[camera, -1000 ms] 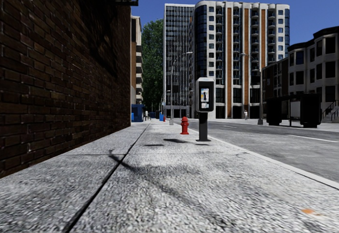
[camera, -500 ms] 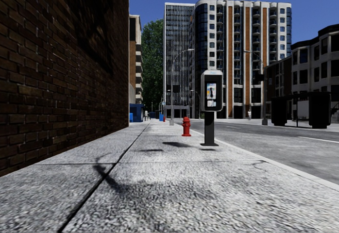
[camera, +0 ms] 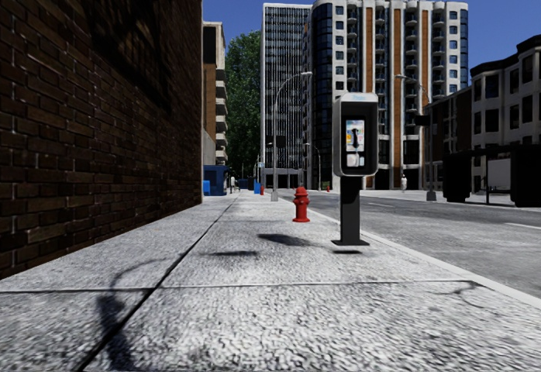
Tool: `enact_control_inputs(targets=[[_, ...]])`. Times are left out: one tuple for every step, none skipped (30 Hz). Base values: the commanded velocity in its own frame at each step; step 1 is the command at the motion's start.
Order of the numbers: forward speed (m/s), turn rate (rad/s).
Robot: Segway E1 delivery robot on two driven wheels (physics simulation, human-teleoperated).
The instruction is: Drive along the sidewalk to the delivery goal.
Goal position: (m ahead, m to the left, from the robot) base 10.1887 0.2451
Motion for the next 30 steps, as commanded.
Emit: enact_control_inputs(targets=[[2.00, 0.13], [2.00, 0.14], [2.00, 0.15], [2.00, 0.15], [2.00, 0.16], [2.00, 0.18], [2.00, 0.20], [2.00, 0.20], [2.00, 0.24], [2.00, 0.30], [2.00, 0.35], [2.00, 0.36], [2.00, 0.36], [2.00, 0.36], [2.00, 0.36], [2.00, 0.36], [2.00, 0.36], [2.00, 0.36], [2.00, 0.34], [2.00, 0.14], [2.00, 0.00], [2.00, 0.00], [2.00, 0.00], [2.00, 0.00], [2.00, 0.00], [2.00, 0.00], [2.00, 0.00], [2.00, 0.00], [2.00, 0.00], [2.00, 0.00]])
